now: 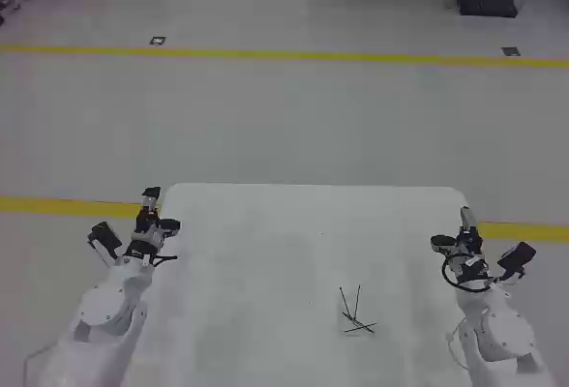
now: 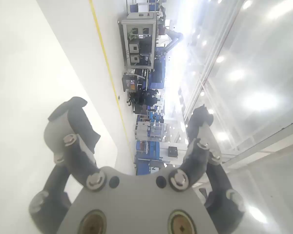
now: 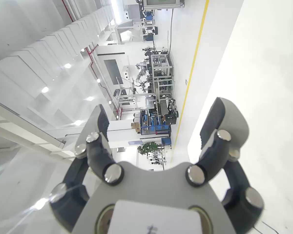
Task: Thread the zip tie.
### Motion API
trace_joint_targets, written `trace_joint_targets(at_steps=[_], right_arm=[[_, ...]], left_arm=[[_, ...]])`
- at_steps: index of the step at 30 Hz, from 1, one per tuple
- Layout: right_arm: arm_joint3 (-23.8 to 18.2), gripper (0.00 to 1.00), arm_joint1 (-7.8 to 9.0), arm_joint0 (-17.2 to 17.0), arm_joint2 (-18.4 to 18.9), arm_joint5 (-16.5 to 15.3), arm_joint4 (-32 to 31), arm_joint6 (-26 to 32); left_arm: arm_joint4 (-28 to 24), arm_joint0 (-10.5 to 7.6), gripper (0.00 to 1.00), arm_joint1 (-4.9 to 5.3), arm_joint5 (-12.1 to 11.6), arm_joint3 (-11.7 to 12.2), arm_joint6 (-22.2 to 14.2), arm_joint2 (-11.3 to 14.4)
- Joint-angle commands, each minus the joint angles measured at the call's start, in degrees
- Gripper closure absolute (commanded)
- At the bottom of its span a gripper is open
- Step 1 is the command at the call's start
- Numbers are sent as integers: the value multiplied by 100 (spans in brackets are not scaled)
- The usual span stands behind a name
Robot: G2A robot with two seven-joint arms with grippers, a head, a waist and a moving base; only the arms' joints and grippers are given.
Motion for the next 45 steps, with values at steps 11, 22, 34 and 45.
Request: trace_joint_targets(at_steps=[11,22,34,45], right_arm=[[0,0,0,0,0,0,0,0],[0,0,0,0,0,0,0,0],[0,0,0,0,0,0,0,0],[0,0,0,0,0,0,0,0]], left_arm=[[309,-59,0,3,125,-11,-1,102],[1282,98,0,-36,402,-357,182,564],[2592,95,0,-140,319,-272,456,1715],[3443,159,0,-191,297,-389,510,2352]])
